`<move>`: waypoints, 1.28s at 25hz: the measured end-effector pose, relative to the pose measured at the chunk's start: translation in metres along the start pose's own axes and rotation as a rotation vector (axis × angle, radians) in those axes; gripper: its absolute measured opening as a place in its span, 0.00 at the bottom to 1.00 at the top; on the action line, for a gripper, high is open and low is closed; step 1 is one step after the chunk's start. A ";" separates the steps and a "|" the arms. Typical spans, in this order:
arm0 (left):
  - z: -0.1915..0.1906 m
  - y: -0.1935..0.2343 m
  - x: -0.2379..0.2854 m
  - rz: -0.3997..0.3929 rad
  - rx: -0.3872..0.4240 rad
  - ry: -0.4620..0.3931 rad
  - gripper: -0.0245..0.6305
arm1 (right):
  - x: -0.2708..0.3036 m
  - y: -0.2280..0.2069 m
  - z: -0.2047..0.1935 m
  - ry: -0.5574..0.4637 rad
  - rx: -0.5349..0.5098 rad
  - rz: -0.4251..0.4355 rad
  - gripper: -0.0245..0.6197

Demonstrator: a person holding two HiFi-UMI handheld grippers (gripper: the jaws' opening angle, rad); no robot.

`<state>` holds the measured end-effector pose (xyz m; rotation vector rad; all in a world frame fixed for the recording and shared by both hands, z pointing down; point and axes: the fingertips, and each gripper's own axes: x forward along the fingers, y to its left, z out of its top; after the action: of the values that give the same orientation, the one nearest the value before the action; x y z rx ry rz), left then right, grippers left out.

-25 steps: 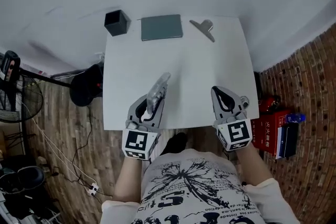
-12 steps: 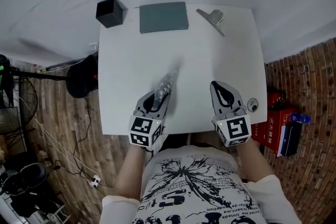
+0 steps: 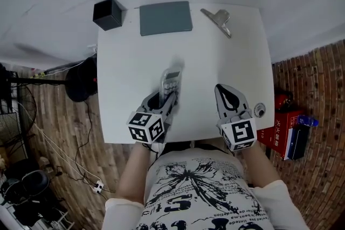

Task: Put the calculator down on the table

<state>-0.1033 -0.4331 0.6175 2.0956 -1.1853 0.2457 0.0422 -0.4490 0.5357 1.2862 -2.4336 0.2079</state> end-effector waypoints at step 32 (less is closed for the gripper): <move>0.039 0.034 -0.034 0.289 0.280 -0.036 0.29 | -0.003 -0.007 0.028 -0.046 0.002 -0.014 0.06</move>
<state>-0.1569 -0.4468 0.5895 2.1632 -1.5514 0.5360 0.0423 -0.4587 0.5089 1.3220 -2.4627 0.1789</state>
